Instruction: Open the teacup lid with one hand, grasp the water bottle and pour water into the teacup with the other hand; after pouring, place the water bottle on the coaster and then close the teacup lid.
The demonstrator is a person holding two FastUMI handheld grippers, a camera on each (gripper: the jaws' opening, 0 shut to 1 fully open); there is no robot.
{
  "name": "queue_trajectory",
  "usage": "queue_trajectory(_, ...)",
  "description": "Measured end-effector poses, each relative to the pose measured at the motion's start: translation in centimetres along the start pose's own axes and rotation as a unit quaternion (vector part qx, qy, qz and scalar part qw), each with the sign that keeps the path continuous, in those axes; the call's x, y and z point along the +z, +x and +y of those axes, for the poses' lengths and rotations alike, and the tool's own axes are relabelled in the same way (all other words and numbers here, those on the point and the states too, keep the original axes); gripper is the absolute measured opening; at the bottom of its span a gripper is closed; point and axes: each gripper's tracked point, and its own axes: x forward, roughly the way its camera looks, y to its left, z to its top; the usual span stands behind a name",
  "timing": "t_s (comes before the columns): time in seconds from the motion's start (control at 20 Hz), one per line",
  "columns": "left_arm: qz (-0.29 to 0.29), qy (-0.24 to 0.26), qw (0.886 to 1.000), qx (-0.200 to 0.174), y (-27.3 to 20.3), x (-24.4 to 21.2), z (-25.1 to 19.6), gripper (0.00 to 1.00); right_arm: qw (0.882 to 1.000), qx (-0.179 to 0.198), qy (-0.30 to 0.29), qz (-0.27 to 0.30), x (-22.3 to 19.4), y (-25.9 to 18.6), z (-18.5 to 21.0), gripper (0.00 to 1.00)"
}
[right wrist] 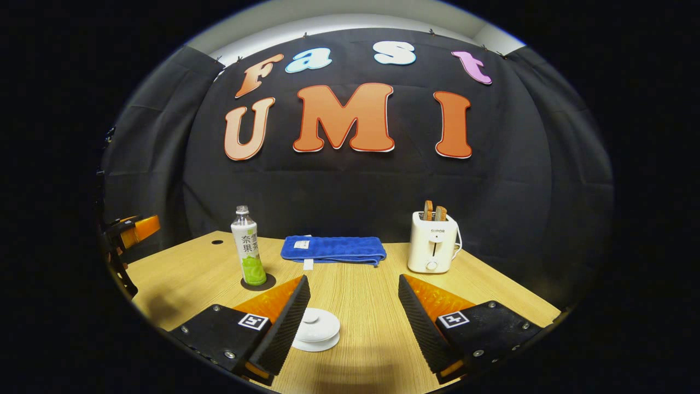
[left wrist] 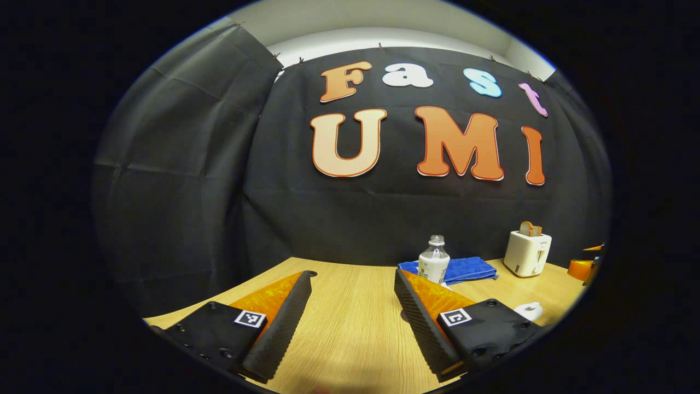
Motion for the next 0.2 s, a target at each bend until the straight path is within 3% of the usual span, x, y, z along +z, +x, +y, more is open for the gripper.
queue_trajectory(0.1, -0.002, 0.000, 1.000, 0.001, -0.08, 0.20, -0.02, 0.96, 1.000, 0.001, -0.002, 0.001, -0.04, 0.05, 0.04, 0.96)
queue_trajectory(0.2, -0.002, 0.002, 1.000, 0.002, -0.15, 0.14, -0.11, 1.00, 1.000, 0.002, -0.003, -0.002, 0.05, 0.19, 0.00, 0.97)
